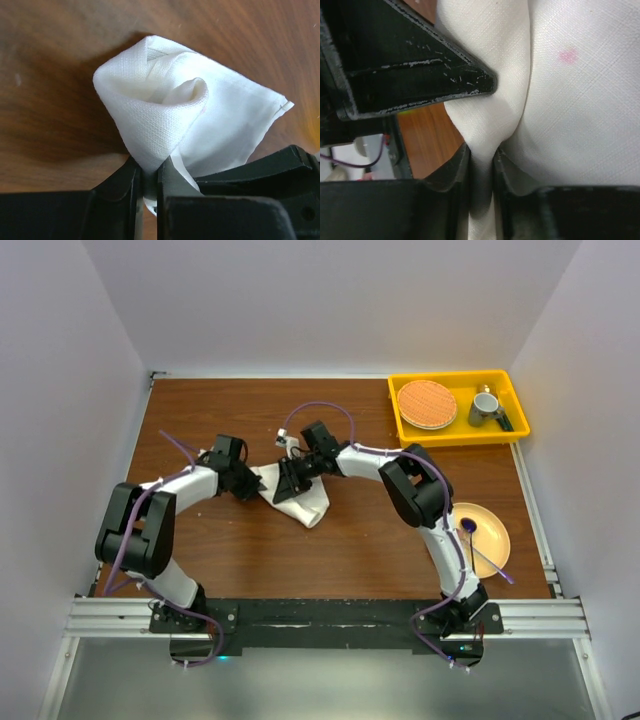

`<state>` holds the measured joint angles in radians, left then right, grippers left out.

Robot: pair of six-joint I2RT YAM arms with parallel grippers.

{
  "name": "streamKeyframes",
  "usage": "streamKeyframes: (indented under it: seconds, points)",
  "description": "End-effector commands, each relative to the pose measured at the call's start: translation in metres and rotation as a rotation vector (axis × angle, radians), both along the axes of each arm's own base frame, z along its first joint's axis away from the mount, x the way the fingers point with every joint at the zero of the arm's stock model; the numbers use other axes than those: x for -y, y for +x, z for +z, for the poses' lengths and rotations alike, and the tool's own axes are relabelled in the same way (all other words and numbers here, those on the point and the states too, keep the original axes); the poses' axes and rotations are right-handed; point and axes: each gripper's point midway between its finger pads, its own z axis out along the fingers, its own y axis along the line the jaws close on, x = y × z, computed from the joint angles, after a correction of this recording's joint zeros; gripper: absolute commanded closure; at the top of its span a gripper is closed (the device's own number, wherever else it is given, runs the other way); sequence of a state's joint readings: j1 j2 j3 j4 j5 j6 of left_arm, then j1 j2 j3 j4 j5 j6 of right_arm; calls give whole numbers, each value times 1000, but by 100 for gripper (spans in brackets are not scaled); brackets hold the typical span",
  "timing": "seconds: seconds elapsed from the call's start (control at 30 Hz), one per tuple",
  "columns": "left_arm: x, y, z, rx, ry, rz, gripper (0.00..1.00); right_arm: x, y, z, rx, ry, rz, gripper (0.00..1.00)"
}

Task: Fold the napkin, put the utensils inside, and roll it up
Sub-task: Roll the napkin with the utensil

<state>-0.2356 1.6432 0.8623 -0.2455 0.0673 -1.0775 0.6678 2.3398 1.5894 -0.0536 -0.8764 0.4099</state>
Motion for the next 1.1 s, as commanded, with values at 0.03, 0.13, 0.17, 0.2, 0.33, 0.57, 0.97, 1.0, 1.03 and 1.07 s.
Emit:
streamKeyframes:
  seconds: [0.03, 0.13, 0.17, 0.2, 0.33, 0.57, 0.97, 1.0, 1.03, 1.07]
  points:
    - [-14, -43, 0, -51, 40, -20, 100, 15, -28, 11, 248, -338, 3, 58]
    - [-18, -58, 0, -82, 42, -1, 100, 21, -33, 19, 420, -474, -77, 38]
    - [-18, -62, -2, -94, 38, -1, 100, 20, -37, 23, 463, -488, -87, 33]
    - [-18, -66, -3, -111, 34, 0, 100, 21, -30, 26, 552, -530, -141, 28]
    - [-15, -69, -3, -125, 22, 7, 100, 16, -51, 26, 740, -635, -174, 22]
    - [-13, -71, 1, -131, 17, 22, 100, 0, -52, 18, 879, -709, -270, 20]
    - [-13, -72, 4, -86, 14, -2, 100, -10, -55, 5, 822, -716, -364, 71]
    - [-15, -70, 8, -70, 23, -11, 97, -2, -58, 2, 801, -711, -365, 83]
    - [-16, -67, 12, -52, 34, -20, 86, 1, -59, -1, 778, -697, -373, 88]
    - [-19, -63, 19, -13, 55, -47, 80, 2, -69, -12, 733, -667, -332, 90]
